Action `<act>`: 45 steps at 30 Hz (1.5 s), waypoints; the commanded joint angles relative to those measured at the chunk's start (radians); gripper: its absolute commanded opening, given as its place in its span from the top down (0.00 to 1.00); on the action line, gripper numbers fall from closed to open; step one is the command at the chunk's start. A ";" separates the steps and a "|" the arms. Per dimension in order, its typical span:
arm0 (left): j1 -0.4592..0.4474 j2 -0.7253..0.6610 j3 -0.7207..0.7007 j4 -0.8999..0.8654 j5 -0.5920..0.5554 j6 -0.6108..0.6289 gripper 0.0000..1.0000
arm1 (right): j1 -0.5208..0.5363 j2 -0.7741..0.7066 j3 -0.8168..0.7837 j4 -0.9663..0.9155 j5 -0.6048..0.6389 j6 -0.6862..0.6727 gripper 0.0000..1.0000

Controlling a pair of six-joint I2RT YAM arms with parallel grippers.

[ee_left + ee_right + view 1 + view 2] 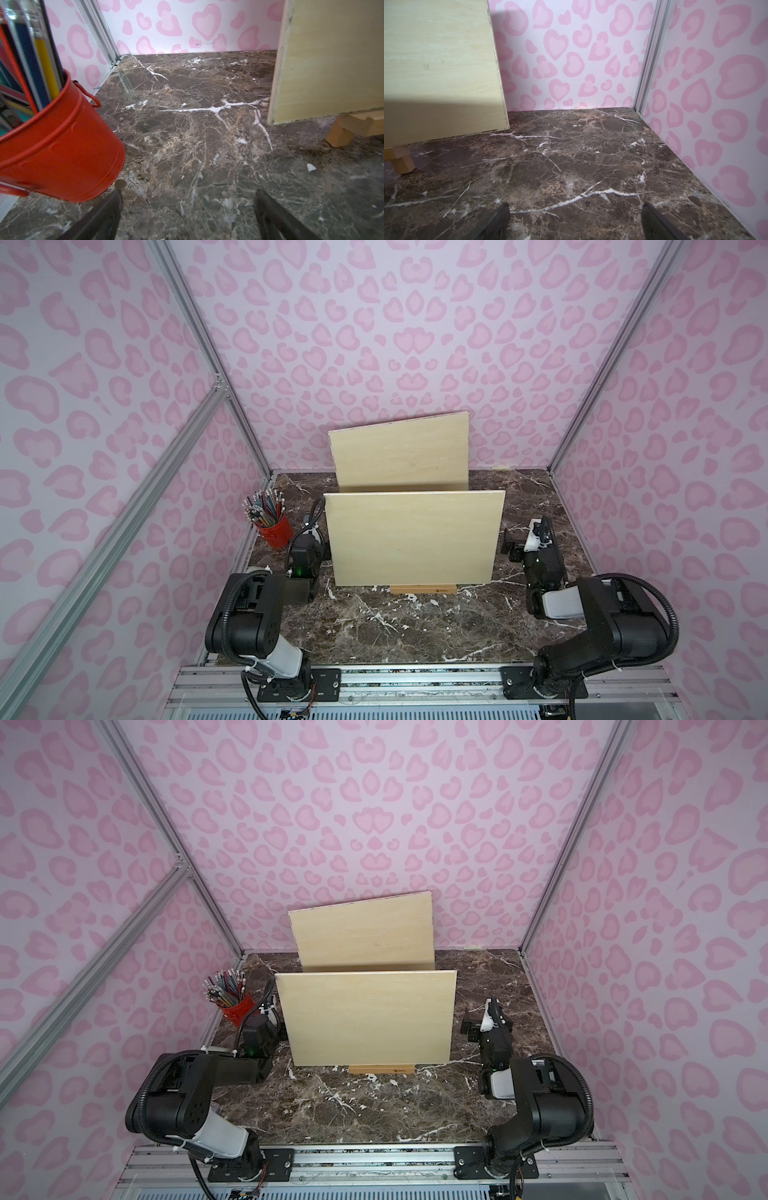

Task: Disassemble the easel
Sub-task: Adjust the easel at the center of the board.

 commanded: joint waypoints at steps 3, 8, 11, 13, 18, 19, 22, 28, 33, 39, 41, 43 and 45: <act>0.002 -0.073 0.076 -0.184 -0.051 -0.007 0.00 | -0.001 -0.057 0.070 -0.122 -0.005 0.000 0.00; 0.020 -0.138 0.171 -0.403 -0.043 -0.027 0.00 | -0.003 -0.153 0.212 -0.460 0.034 0.060 0.00; 0.040 -0.170 0.213 -0.526 -0.053 -0.059 0.01 | -0.004 -0.219 0.273 -0.652 0.065 0.109 0.00; 0.053 -0.195 0.239 -0.608 -0.059 -0.068 0.01 | -0.005 -0.283 0.313 -0.792 0.059 0.121 0.00; 0.089 -0.277 0.295 -0.774 -0.045 -0.085 0.00 | -0.005 -0.487 0.385 -1.056 0.013 0.173 0.00; 0.093 -0.296 0.308 -0.809 -0.036 -0.083 0.00 | -0.005 -0.532 0.378 -1.067 -0.043 0.165 0.00; 0.095 -0.346 0.352 -0.925 -0.008 -0.074 0.00 | -0.003 -0.629 0.390 -1.186 -0.134 0.189 0.00; 0.095 -0.455 0.384 -1.077 0.069 -0.077 0.00 | 0.009 -0.765 0.392 -1.360 -0.309 0.232 0.02; 0.095 -0.537 0.371 -1.158 0.149 -0.099 0.00 | 0.108 -0.794 0.377 -1.436 -0.369 0.247 0.04; 0.095 -0.589 0.342 -1.209 0.211 -0.103 0.00 | 0.317 -0.800 0.362 -1.470 -0.303 0.334 0.10; 0.095 -0.598 0.339 -1.222 0.237 -0.101 0.01 | 0.401 -0.810 0.344 -1.472 -0.267 0.380 0.11; 0.095 -0.601 0.337 -1.232 0.263 -0.102 0.01 | 0.473 -0.819 0.306 -1.446 -0.244 0.432 0.12; 0.095 -0.605 0.338 -1.242 0.284 -0.104 0.01 | 0.535 -0.814 0.253 -1.393 -0.236 0.489 0.14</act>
